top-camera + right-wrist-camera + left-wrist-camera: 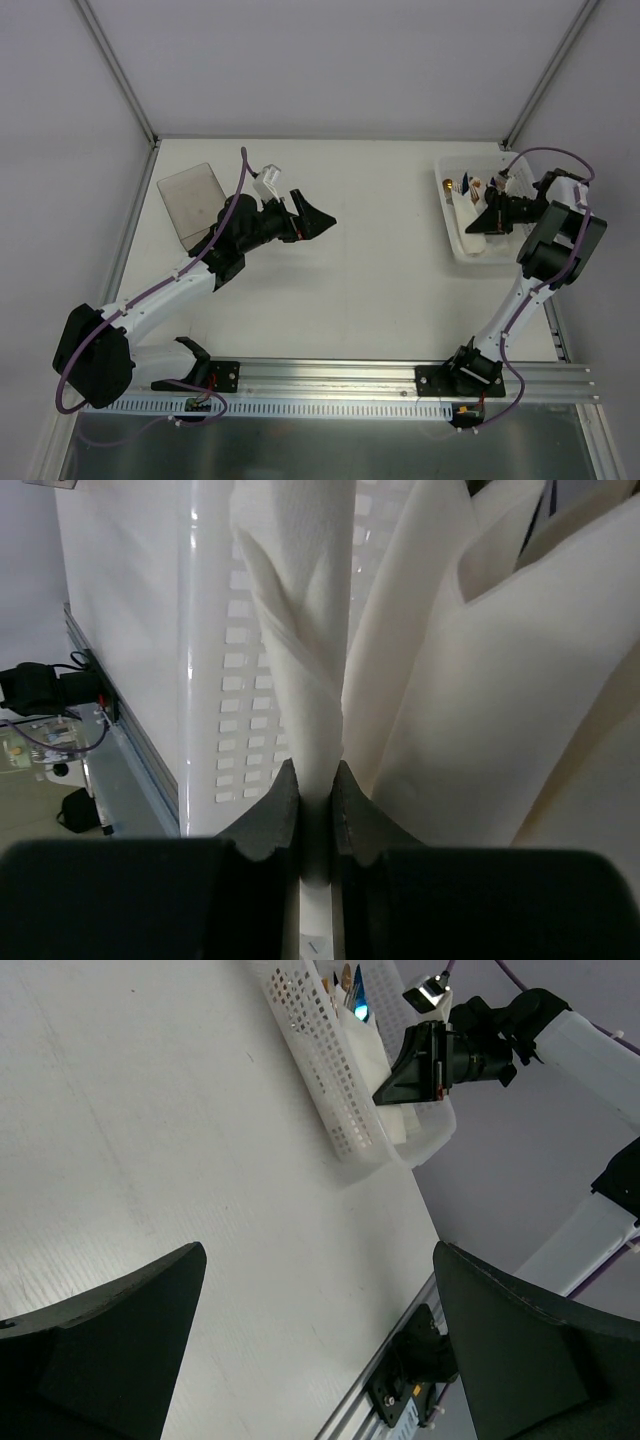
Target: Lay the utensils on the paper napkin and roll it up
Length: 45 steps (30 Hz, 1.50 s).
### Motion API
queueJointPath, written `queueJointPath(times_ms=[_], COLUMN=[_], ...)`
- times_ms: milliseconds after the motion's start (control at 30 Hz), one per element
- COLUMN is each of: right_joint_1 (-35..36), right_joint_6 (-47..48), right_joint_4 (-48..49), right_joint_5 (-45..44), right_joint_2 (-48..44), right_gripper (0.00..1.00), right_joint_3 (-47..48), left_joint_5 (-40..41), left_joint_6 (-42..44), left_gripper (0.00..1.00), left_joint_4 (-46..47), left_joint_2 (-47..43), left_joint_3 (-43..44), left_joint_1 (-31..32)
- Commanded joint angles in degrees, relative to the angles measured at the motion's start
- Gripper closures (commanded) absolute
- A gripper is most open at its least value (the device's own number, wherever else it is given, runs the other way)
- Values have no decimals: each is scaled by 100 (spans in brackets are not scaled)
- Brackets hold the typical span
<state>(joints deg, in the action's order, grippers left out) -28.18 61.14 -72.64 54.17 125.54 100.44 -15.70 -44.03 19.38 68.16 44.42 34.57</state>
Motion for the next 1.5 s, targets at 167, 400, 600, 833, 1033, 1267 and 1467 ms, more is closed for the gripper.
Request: queueJointPath(times_ms=[167,400,600,833,1033,1267,1467], right_joint_1=[111,173,269,410,393,384,366], right_joint_6=[-858,-1201,-1456,-1456,-1333,-1184,-1447], right_joint_4=[-1059,-831,-708,-655,-672,-576,-5], right_joint_5=[-381,-153,155,165,41,-354,-627], right_joint_2=[-170,-117,-284,-442,-477,-539,-671], right_gripper=[100,100,100,100,100,100,100], right_joint_3=[-280,-113,63,28,-51,-647,-939], left_joint_5=[155,155,173,138,147,147,147], left_joint_6=[-71,-79,-62,-88,-53,-79,-79], left_gripper=[1,1,1,1,1,1,1], left_joint_4=[224,225,216,233,224,207,198], left_joint_2=[-5,-5,4,57,39,48,57], left_joint_3=[-13,-22,5,40,40,14,31], left_joint_1=[50,59,50,50,50,41,41])
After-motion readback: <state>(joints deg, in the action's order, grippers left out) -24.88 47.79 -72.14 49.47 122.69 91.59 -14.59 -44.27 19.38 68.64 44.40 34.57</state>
